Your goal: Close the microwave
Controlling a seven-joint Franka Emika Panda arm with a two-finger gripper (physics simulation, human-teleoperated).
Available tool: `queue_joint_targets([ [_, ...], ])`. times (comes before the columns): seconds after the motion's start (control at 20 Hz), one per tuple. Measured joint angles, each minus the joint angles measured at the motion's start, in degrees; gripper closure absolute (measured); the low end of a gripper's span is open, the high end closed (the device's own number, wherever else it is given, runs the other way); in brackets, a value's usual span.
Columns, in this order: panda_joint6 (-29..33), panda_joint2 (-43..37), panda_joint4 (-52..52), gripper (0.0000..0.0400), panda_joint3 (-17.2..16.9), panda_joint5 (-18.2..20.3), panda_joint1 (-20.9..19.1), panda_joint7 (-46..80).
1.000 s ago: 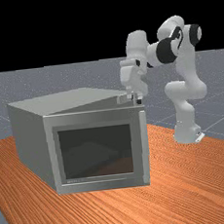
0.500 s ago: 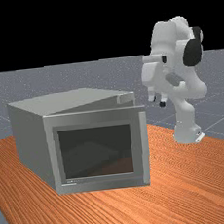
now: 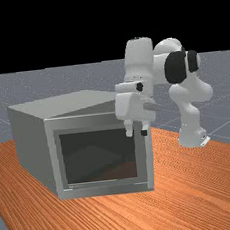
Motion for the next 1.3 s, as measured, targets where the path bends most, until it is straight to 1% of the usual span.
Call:
queue_joint_targets([
  [0.05,-1.5,2.2,2.2,0.0,0.1,0.3,0.0,0.0],
  [0.1,1.1,2.0,-0.7,0.0,0.1,0.3,-0.1,-0.1],
  [0.15,1.4,3.4,-0.4,0.0,0.2,0.5,-0.2,-0.2],
  [0.2,0.1,6.6,2.7,0.0,0.3,0.7,-0.1,-0.2],
  [0.25,13.5,0.9,-11.5,0.0,-0.4,-0.6,-0.3,0.0],
  [0.3,11.2,7.4,-6.0,0.0,0.2,0.3,-0.5,-0.6],
  [0.35,25.9,8.0,-12.9,0.0,2.7,1.7,-2.2,-3.2],
  [0.4,30.1,12.4,-12.0,0.0,4.3,2.2,-2.7,-4.4],
  [0.45,33.8,18.0,-9.7,0.0,6.6,2.5,-3.6,-6.5],
  [0.5,36.2,23.3,-7.1,0.0,8.0,2.4,-4.0,-7.8],
  [0.55,36.3,22.5,-10.5,0.0,7.2,2.2,-4.4,-8.0],
  [0.6,36.5,21.0,-12.8,0.0,5.3,1.1,-4.2,-7.9],
  [0.65,39.1,19.5,-15.7,0.0,4.3,0.2,-4.3,-8.4],
  [0.7,36.9,19.3,-16.0,0.0,4.3,0.0,-4.1,-8.7],
  [0.75,36.7,18.3,-17.4,0.0,3.1,-0.9,-3.5,-8.8],
  [0.8,37.2,17.4,-19.4,0.0,4.0,-0.9,-4.6,-10.4],
  [0.85,37.3,16.2,-21.8,0.0,3.7,-1.7,-4.8,-11.6],
  [0.9,37.6,14.8,-24.6,0.0,4.3,-2.2,-5.9,-13.7],
  [1.0,38.4,11.8,-32.0,0.0,8.3,-2.4,-11.0,-21.6],
  [1.05,38.2,10.3,-36.1,0.0,11.2,-2.3,-14.8,-27.1],
  [1.1,41.0,10.0,-41.2,0.0,19.3,2.8,-22.7,-32.8],
  [1.15,42.8,8.2,-45.5,0.0,20.6,4.7,-25.9,-34.1],
  [1.2,42.2,7.4,-49.0,0.0,23.3,5.5,-30.0,-39.1],
  [1.25,42.0,6.6,-52.3,0.0,25.1,6.5,-33.6,-42.7],
  [1.3,40.5,6.1,-54.4,0.0,26.9,6.6,-38.0,-47.3],
])
